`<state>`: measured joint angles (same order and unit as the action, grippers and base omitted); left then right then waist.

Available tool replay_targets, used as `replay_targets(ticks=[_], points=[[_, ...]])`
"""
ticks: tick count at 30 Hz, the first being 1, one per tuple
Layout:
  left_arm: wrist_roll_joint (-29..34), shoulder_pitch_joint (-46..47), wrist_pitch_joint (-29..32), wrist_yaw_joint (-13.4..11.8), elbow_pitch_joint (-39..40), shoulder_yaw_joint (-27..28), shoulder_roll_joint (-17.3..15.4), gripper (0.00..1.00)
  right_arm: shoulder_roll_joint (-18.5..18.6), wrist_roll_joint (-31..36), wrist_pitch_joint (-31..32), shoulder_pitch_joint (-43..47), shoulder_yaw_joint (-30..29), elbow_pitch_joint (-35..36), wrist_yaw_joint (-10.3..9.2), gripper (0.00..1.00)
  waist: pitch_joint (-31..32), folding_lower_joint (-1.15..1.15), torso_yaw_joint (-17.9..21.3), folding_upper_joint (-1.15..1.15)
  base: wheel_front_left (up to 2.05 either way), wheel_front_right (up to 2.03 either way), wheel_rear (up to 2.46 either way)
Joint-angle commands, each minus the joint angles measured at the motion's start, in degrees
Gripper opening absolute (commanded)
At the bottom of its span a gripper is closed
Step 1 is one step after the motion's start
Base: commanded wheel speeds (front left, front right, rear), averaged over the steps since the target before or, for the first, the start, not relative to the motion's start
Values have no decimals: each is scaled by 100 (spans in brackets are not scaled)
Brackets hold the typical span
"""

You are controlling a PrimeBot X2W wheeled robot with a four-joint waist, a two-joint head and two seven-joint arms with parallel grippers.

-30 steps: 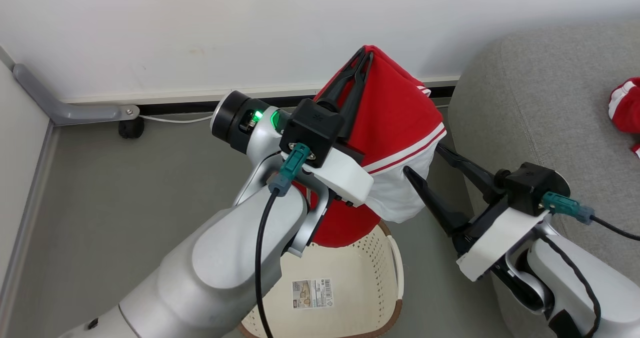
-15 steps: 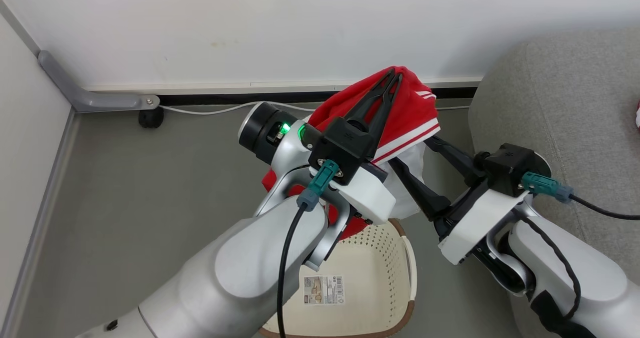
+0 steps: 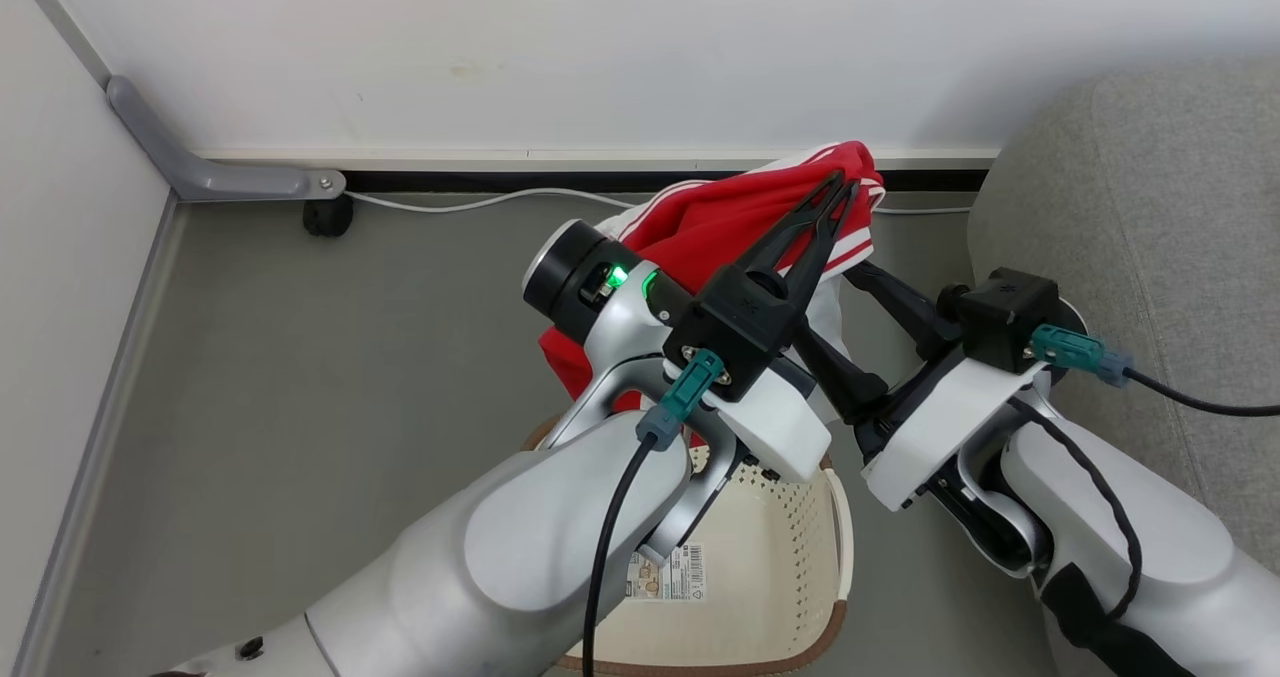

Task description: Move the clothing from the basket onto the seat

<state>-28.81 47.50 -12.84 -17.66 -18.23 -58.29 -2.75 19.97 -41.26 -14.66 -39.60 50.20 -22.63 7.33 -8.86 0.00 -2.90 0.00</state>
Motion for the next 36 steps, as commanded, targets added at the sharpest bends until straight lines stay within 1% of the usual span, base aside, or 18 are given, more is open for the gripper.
replay_targets(ticks=[1, 2, 3, 12, 20, 21, 22, 23, 27, 31, 36], points=[[-54, 288, -67, -3, 115, 116, -21, 0, -46, -20, -34, -74, -61, 47, 16, 91, -11, 0, -21, 0, 0, 0, 0], [-75, 288, -75, -7, 110, 91, -19, 0, -68, -33, -34, -70, -89, 19, 16, 55, -14, 0, -27, 0, 0, 0, 0], [-97, 285, -83, -15, 104, 71, -18, 0, -91, -25, -34, -75, -142, 13, 16, 0, -19, 0, -31, 0, 0, 0, 0], [-291, 293, -148, -101, 35, -63, -14, 0, -110, -5, -34, 17, -364, 60, 16, 0, -38, 0, -13, 0, 0, 0, 0], [-400, 186, -195, -127, -166, -87, -13, 0, -49, 141, -34, 251, -689, 369, 16, 0, -40, 0, 88, 0, 0, 0, 0], [-408, 162, -199, -123, -200, -80, -13, 24, -44, 159, -34, 282, -729, 394, 16, 0, -37, 0, 100, 0, 0, 0, 0], [-417, 137, -202, -112, -227, -69, -13, 78, -42, 176, -34, 312, -774, 418, 16, 0, -34, 0, 112, 0, 0, 0, 0], [-422, 113, -205, -101, -259, -57, -13, 100, -39, 190, -34, 336, -820, 441, 16, 0, -31, 0, 124, 0, 0, 0, 0], [-405, 6, -213, -53, -357, 7, -13, 100, -36, 285, -34, 434, -1029, 563, 16, 0, -11, 0, 188, 0, 0, 0, 0], [-371, -154, -214, 70, -393, 96, -13, 100, -27, 383, -34, 531, -1308, 693, 16, 0, 21, 0, 275, 0, 0, 0, 0], [-387, -373, -215, 380, -497, 183, -13, 100, 15, 484, -34, 588, -1732, 879, 16, 0, 54, 0, 426, 0, 0, 0, 0]])
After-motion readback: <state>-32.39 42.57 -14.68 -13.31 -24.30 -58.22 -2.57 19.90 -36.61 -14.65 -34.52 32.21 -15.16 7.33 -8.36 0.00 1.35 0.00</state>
